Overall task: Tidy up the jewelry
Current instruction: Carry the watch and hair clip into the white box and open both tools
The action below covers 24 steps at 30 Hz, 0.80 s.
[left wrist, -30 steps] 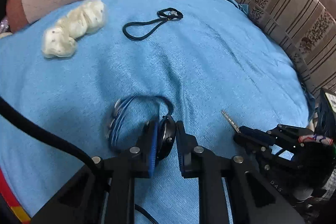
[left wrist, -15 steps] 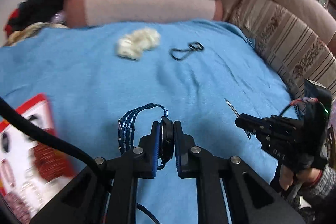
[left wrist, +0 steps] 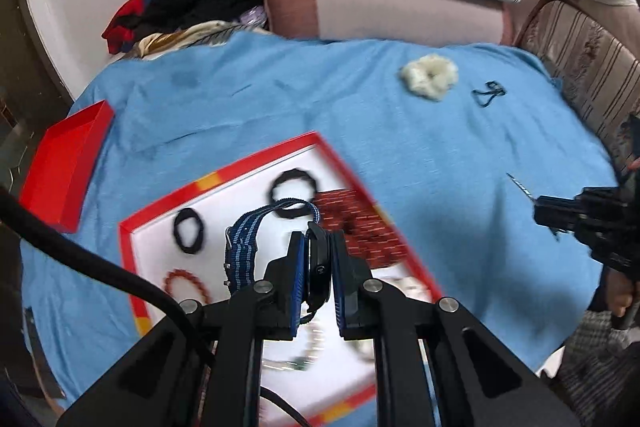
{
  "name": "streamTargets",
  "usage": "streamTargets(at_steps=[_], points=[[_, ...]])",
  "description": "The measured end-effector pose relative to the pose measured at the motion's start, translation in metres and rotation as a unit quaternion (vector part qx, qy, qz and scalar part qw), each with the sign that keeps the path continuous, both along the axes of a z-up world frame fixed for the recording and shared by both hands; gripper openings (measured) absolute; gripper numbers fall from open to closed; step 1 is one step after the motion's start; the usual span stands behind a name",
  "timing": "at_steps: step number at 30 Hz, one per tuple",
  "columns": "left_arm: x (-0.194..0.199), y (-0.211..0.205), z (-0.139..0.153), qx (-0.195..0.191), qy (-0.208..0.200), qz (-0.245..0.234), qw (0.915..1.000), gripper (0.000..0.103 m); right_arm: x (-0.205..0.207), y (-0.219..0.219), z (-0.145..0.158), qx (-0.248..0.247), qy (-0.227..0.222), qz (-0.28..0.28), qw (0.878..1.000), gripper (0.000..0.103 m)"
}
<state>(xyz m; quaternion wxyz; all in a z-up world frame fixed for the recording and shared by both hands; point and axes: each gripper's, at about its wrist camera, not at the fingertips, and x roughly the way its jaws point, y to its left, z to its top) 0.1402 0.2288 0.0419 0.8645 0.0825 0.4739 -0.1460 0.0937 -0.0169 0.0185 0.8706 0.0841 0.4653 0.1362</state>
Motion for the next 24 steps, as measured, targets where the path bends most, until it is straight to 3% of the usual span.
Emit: streamTargets(at_steps=[8, 14, 24], points=[[0.032, 0.029, -0.035, 0.017, 0.031, -0.042, 0.9985, 0.012, 0.05, 0.09, -0.02, 0.034, 0.03, 0.079, 0.996, 0.008], [0.054, 0.059, -0.067, -0.011, 0.062, -0.033, 0.9974, 0.012, 0.073, 0.141, -0.05, 0.032, 0.062, 0.115, 0.991, 0.008], [0.066, 0.08, -0.069, -0.063, 0.061, -0.014, 0.996, 0.015, 0.085, 0.148, -0.088, 0.0, 0.093, 0.094, 0.991, 0.009]])
